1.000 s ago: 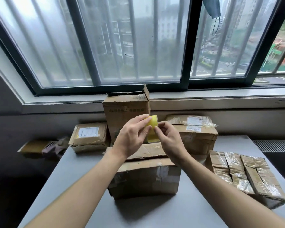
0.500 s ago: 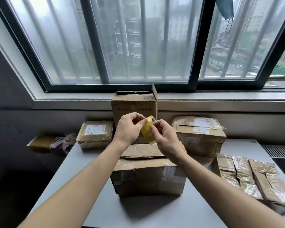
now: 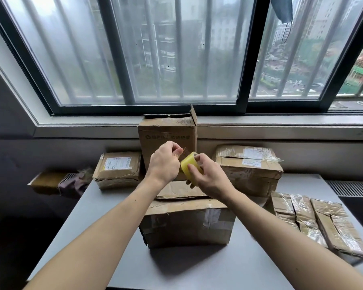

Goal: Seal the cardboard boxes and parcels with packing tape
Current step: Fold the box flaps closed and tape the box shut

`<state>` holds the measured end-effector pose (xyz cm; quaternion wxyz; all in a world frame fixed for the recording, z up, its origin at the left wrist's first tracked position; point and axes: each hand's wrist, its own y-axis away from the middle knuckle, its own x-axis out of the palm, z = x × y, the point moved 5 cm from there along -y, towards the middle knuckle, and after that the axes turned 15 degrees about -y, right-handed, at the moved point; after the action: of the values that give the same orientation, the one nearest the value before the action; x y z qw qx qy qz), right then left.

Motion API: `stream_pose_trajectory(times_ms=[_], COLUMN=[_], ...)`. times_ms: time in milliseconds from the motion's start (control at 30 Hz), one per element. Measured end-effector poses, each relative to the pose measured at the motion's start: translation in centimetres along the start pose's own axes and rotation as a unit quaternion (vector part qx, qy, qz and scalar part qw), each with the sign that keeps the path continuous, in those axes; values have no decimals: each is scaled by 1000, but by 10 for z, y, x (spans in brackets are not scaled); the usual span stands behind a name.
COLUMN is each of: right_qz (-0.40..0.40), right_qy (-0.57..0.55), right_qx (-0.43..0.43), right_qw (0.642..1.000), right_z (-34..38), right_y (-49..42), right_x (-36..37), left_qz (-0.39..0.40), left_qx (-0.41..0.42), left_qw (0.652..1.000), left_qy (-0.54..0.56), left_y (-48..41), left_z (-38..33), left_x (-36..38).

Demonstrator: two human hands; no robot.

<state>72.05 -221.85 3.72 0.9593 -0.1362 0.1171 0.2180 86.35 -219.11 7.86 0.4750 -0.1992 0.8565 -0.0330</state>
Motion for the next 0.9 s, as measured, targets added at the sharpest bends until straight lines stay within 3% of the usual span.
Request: stream_pose_trajectory(times_ms=[233, 367, 567, 733, 900], right_qz=[-46, -66, -64, 31, -18], right_qy=[118, 165, 77, 1, -30], right_qx=[90, 107, 94, 99, 119], right_qw=[988, 978, 990, 995, 992], right_z=[-10, -17, -16, -11, -12], right_y=[-5, -4, -5, -3, 1], right_x=[-11, -9, -15, -2, -10], left_qz=[-44, -84, -57, -68, -51], left_qx=[33, 11, -37, -17, -42], left_qw=[998, 996, 998, 997, 998], left_qy=[15, 27, 5, 12, 6], left_y=[2, -5, -15, -16, -19], left_z=[-2, 8, 38, 39, 53], left_x=[-21, -42, -44, -42, -32])
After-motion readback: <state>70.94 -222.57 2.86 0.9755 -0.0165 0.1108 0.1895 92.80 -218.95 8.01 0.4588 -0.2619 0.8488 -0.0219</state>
